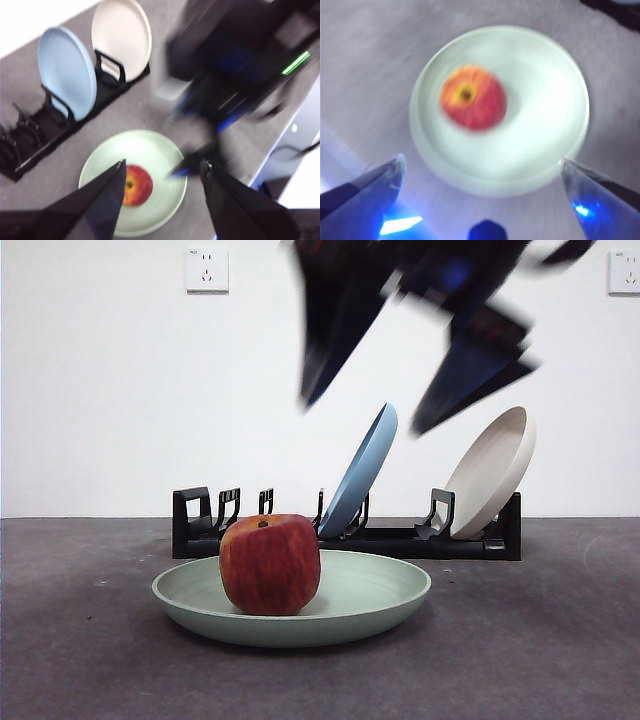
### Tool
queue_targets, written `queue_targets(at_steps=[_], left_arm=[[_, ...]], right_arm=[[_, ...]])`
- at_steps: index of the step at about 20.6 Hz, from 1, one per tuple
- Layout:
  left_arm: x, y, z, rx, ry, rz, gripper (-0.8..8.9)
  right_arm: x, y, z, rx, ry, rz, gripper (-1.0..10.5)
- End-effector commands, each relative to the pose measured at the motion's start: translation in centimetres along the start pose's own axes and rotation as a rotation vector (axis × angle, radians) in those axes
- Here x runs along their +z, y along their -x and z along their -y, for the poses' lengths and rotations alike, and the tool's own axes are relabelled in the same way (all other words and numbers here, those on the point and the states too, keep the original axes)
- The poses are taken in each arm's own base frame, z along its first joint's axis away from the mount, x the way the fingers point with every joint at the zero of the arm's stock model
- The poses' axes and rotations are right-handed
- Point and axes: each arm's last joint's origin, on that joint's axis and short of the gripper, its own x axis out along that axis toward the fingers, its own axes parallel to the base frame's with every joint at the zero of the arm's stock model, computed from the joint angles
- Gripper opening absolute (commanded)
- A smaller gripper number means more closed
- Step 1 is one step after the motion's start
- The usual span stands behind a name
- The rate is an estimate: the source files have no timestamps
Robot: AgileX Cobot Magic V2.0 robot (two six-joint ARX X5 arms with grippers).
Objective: Take the green plate from the plate rack,put the plate on the table,take the apple from the table,put the apple in the plate
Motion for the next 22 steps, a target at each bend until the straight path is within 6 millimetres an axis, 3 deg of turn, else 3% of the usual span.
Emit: queue_targets(at_steps=[1,6,14,18,21,22], left_arm=[[-0.3,0.0,0.0,0.002,-0.014,-0.029,2.50],[-1.0,0.0,0.1,-0.056,-0.034,-0.100,2.50],[-1.6,0.2,0.3,-0.157,-0.047,-0.181,2.41],[-1.9,0.2,0.4,-0.187,-0.051,-0.217,0.12],[-2.1,0.3,0.3,-0.184,-0.053,-0.233,-0.09],[-2.1,0.3,0.3,-0.183,-0.054,-0.237,-0.09]], right_arm=[[-1.4,3.3,0.0,0.053,0.009,-0.016,6.3],[-3.8,7.5,0.0,0.131,0.006,-0.054,6.3],[-6.1,10.3,0.2,0.170,0.000,-0.106,6.0],[-6.5,10.8,0.2,0.169,-0.008,-0.110,3.6],[-6.6,10.9,0.2,0.168,-0.007,-0.110,0.3],[-6.6,10.9,0.2,0.168,-0.007,-0.111,-0.3]])
